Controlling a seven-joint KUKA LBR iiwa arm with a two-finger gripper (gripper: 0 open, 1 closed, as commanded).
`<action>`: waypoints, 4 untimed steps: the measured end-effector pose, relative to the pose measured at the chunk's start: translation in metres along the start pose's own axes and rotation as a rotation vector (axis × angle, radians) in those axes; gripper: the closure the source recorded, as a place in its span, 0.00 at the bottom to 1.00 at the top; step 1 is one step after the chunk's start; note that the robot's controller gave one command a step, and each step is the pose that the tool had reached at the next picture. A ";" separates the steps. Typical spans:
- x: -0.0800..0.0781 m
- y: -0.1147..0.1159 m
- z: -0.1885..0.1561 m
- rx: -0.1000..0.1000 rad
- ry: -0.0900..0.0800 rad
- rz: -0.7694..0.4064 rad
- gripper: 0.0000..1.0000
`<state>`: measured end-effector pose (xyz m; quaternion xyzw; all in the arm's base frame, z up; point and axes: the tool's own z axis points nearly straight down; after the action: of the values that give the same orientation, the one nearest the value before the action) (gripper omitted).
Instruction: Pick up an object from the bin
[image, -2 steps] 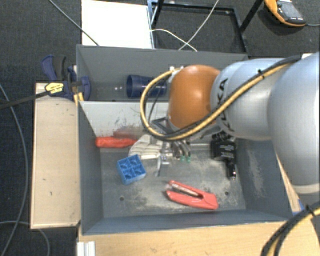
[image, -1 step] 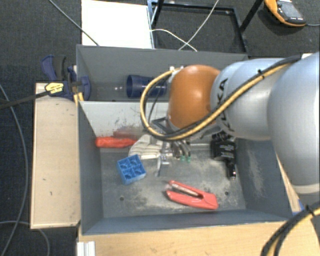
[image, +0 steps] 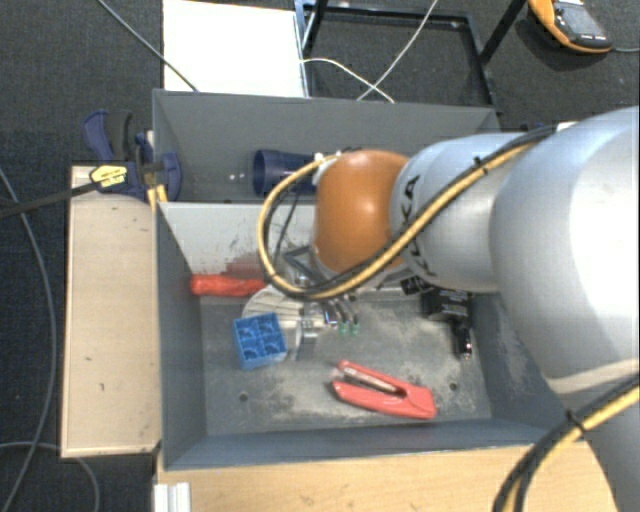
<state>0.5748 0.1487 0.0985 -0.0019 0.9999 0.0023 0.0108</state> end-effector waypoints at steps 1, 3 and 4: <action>-0.004 0.016 0.004 0.003 0.009 0.027 0.00; 0.006 0.005 0.027 -0.001 0.003 0.066 1.00; 0.003 -0.010 -0.082 -0.002 -0.003 0.063 1.00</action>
Offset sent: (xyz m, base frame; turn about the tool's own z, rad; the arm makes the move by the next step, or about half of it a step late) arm -0.0059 0.0047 -0.0285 0.0675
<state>0.5698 0.1385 0.1800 0.0295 0.9995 0.0035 0.0121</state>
